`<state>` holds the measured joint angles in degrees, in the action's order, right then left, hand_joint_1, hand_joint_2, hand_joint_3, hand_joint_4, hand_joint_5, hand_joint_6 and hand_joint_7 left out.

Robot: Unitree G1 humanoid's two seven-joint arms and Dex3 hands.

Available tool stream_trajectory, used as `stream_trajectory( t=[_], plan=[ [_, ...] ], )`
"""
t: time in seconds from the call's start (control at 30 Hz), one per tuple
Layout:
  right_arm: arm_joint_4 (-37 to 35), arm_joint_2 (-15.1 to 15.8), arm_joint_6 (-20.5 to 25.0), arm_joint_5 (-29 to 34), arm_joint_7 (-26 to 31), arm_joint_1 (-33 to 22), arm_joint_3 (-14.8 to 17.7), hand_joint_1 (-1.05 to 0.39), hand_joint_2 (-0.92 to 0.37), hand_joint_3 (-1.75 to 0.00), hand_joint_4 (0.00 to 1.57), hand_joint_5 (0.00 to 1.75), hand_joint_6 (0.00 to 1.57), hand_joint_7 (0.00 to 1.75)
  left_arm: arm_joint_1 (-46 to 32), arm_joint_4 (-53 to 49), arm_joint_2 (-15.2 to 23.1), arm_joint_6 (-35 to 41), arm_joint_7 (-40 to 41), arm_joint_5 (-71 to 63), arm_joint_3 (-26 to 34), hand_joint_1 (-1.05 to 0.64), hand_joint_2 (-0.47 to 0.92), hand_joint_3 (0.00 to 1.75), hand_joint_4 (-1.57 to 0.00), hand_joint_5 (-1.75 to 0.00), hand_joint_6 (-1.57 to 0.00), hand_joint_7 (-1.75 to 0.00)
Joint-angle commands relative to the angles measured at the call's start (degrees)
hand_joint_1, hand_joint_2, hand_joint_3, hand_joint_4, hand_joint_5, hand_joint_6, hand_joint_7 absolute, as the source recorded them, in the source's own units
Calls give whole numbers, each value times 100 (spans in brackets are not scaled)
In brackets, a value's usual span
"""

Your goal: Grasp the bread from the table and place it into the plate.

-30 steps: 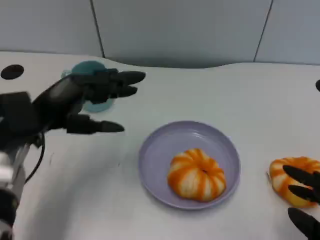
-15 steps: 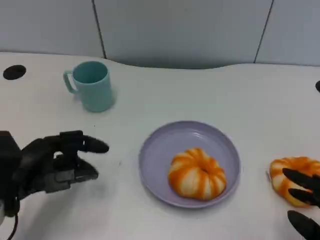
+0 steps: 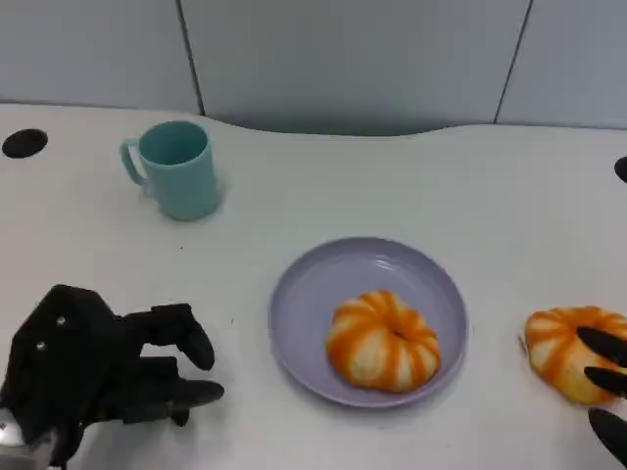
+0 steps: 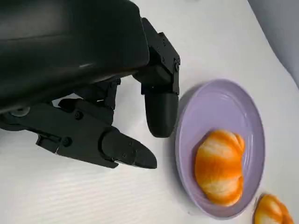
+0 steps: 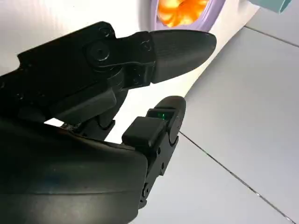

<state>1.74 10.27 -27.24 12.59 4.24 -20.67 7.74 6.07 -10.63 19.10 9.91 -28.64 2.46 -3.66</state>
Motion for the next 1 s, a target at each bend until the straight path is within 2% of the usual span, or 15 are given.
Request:
stream_trajectory(
  t=[0.03,0.23,0.37,0.7,1.0],
  plan=[
    [29,126,26,-8,-17,-31,94,-38,-92,-33,92,0,79,0,11,95,50,-81,198,-223,-56,-23,87,0,-77,-175,-60,-175],
    [-18,140,6,-5,-19,-5,85,-38,-92,-34,92,0,79,0,46,54,17,-113,264,-284,-29,-24,87,0,-80,-175,-60,-175],
    [-150,134,-112,-58,-33,99,53,-37,-92,-34,92,0,79,0,168,-355,-31,-535,245,-213,44,-27,86,0,-83,-175,-64,-175],
    [-313,119,-202,-47,-3,208,63,-37,-92,-33,90,0,79,0,280,-529,-30,-537,233,-241,54,-31,86,0,-82,-175,-63,-175],
    [-312,70,-179,-7,39,194,50,-38,-92,-34,90,0,79,0,235,-491,-6,-570,290,-288,77,-26,87,1,-81,-175,-64,-175]
  ],
)
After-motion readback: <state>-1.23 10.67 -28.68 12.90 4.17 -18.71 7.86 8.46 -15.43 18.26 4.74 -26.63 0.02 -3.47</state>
